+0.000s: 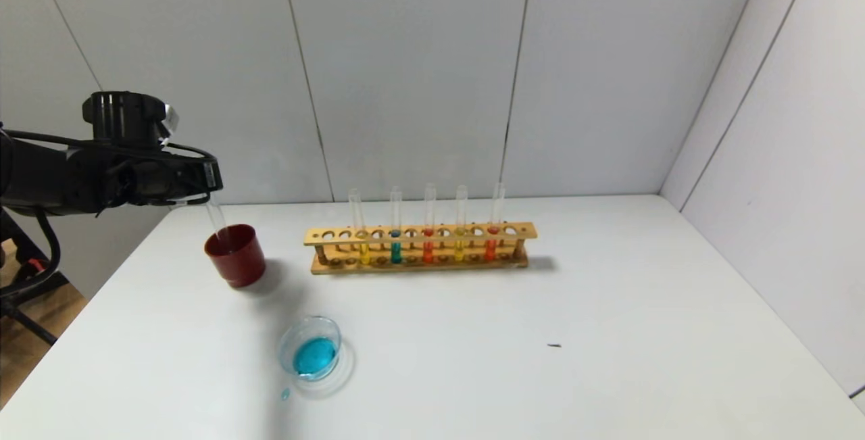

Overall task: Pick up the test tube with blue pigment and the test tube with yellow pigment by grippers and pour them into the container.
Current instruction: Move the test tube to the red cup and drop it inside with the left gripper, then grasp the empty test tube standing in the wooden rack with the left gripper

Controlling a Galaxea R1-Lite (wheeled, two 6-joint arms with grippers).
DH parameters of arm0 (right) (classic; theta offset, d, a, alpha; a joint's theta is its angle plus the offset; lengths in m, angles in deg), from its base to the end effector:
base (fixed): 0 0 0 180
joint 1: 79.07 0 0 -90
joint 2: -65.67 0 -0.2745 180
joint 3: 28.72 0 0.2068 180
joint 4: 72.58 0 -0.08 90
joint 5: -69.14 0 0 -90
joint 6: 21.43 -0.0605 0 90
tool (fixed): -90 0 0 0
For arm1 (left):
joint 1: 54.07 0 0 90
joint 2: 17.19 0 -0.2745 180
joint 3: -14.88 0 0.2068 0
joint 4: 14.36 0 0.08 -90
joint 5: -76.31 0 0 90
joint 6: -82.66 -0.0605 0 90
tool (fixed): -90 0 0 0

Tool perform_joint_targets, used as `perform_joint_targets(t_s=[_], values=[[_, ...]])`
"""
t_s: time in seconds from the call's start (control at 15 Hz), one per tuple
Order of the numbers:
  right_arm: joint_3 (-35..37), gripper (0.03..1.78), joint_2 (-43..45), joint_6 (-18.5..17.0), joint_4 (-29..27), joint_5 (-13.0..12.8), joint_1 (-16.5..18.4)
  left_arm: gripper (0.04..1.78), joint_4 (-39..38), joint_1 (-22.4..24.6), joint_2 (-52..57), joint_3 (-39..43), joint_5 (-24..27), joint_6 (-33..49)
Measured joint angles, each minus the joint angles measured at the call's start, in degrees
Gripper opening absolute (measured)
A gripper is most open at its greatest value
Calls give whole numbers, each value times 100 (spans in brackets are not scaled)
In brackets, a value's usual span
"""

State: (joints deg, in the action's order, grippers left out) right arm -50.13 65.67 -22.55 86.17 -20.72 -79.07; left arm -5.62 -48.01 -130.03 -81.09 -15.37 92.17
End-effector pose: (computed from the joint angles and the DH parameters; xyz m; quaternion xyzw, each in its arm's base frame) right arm 0.0585 0.0001 0.0759 0.0098 -0.0014 0.0012 1.0000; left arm 0.4285 0.0473 0.1322 -0.0891 0.2153 0.0839 0.9689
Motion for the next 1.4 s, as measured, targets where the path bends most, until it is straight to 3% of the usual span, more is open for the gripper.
perform_joint_targets(t_s=[0.53, 0.67, 0.8, 1.07, 1.27, 1.4], values=[[0, 171, 0, 0, 0, 0, 0, 39, -240, -2, -199, 257, 30, 83], [0, 171, 0, -2, 0, -4, 0, 55, -588, -2, -257, 383, 41, 60], [0, 171, 0, 0, 0, -2, 0, 81, -758, -2, -299, 480, 41, 55], [0, 171, 0, -2, 0, 0, 0, 146, -778, -2, -299, 574, 41, 74], [0, 171, 0, -2, 0, -4, 0, 171, -784, -17, -168, 712, 39, 2], [0, 171, 0, 0, 0, -4, 0, 174, -781, -133, 77, 887, 32, -12]])
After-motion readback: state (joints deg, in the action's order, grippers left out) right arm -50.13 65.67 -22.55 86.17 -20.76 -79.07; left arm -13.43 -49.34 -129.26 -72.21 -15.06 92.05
